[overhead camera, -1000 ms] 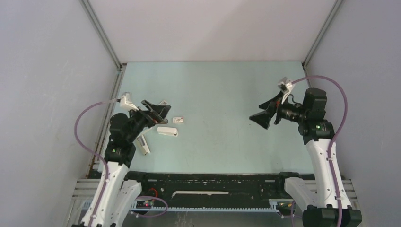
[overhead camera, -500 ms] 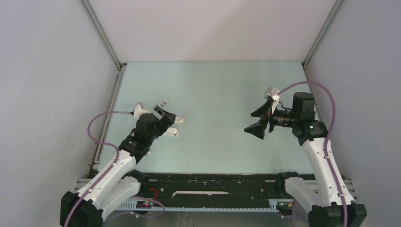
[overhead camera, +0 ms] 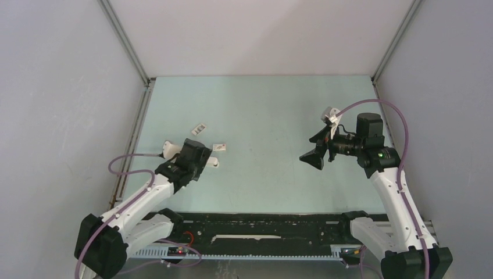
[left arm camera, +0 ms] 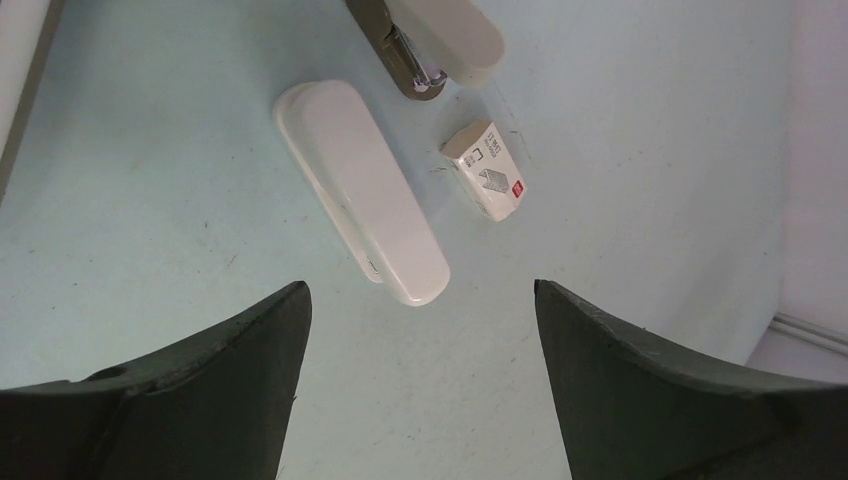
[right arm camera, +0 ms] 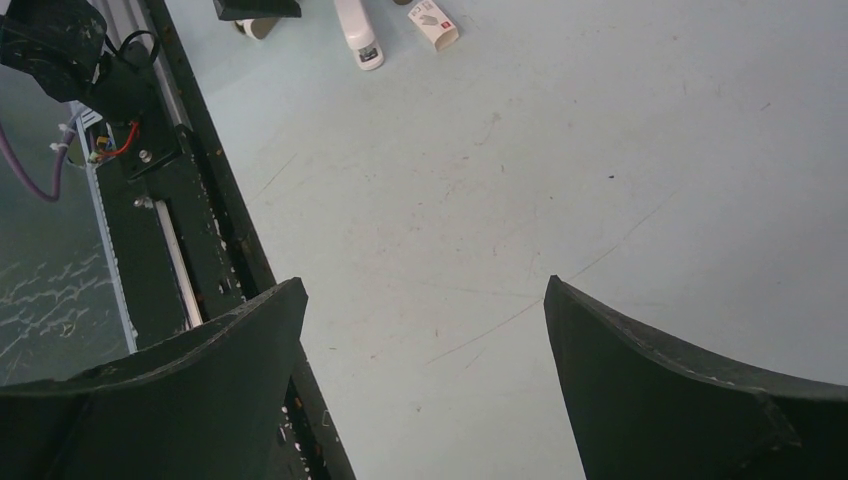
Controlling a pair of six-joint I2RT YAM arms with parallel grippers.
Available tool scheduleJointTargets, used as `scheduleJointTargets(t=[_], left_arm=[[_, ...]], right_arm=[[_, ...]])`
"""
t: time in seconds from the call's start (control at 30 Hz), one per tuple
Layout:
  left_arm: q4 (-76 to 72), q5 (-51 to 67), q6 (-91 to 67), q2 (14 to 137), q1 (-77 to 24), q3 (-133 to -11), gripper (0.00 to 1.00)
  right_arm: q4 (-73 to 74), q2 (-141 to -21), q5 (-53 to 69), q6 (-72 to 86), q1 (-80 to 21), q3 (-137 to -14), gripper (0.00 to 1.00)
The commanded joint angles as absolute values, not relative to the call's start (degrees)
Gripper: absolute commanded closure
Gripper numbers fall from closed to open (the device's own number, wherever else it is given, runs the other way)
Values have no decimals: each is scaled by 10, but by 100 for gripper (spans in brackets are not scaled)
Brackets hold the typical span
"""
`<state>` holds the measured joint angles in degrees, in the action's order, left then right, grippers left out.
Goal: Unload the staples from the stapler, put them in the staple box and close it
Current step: Pick up the stapler from the center of the board.
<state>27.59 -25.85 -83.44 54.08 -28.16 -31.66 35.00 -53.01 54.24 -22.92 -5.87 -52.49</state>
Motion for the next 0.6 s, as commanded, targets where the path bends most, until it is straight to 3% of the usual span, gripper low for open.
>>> scheduleJointTargets(t=[0.0, 0.57], left_arm=[[287, -276, -867, 575, -285, -363, 12], [280, -235, -837, 739, -276, -420, 22]], right_arm=[[346, -530, 530, -238, -62, -528, 0], [343, -529, 533, -236, -66, -525, 0]])
